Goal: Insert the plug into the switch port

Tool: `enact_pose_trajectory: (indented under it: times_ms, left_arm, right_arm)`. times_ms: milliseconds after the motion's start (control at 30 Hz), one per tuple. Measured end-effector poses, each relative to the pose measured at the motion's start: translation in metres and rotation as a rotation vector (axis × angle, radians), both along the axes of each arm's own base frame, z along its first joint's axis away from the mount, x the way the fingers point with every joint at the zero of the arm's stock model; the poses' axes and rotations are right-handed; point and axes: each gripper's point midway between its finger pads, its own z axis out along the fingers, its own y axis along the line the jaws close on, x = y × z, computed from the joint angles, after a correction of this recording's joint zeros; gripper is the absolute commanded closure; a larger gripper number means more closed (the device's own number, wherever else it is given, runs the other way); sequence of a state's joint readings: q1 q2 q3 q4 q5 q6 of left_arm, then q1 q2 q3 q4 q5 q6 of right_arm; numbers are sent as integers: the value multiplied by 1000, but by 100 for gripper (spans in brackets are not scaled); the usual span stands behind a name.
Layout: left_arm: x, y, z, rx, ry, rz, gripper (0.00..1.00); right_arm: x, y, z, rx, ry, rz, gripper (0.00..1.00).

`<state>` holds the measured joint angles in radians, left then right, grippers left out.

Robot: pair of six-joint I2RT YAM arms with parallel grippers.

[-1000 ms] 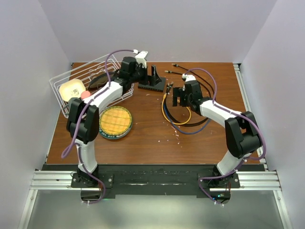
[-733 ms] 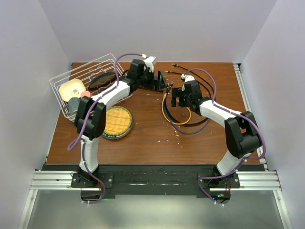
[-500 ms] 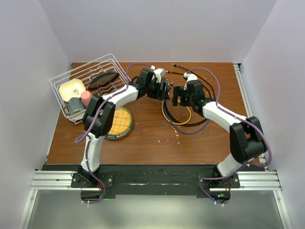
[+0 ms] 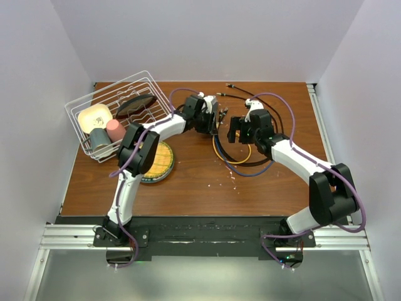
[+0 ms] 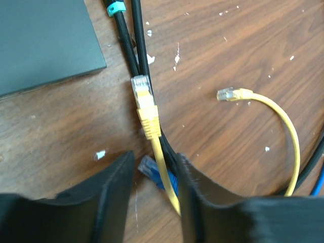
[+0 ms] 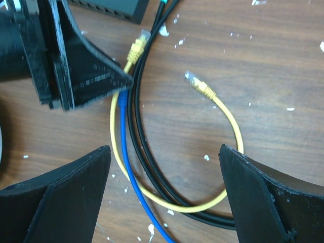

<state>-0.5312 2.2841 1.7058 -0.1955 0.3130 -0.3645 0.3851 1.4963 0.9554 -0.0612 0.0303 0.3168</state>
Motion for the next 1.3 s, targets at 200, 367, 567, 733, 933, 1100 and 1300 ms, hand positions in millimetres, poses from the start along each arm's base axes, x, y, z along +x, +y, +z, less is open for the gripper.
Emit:
enact_pose_trajectory:
  times_ms: [200,367,567,733,933,1100,1300]
  left_arm:
    - [8,-7,-7,-22,-5,7,100]
    - [10,-9,-6,-39,-26,4,100]
    - [-3,3,9,-58,-54,44,100]
    - [-14,9,53,-137,-115,88,100]
    - [-30,17,110,-243,-224,107,100]
    - [-46,19,130,-316,-266,89,100]
    - [-55,15,138,-369,-270,76,100]
  right_arm:
    - [-6,-2,-4,-3,18,4,7]
    - [-7,-1,9,10,-12,11,8]
    - [-11,12,19,61,-26,73,9]
    - [-11,28,30,146,-44,124,16]
    - [-1,54,42,322,-47,179,21]
    - [7,71,53,466,-54,218,28]
    - [7,91,70,594,-73,295,36]
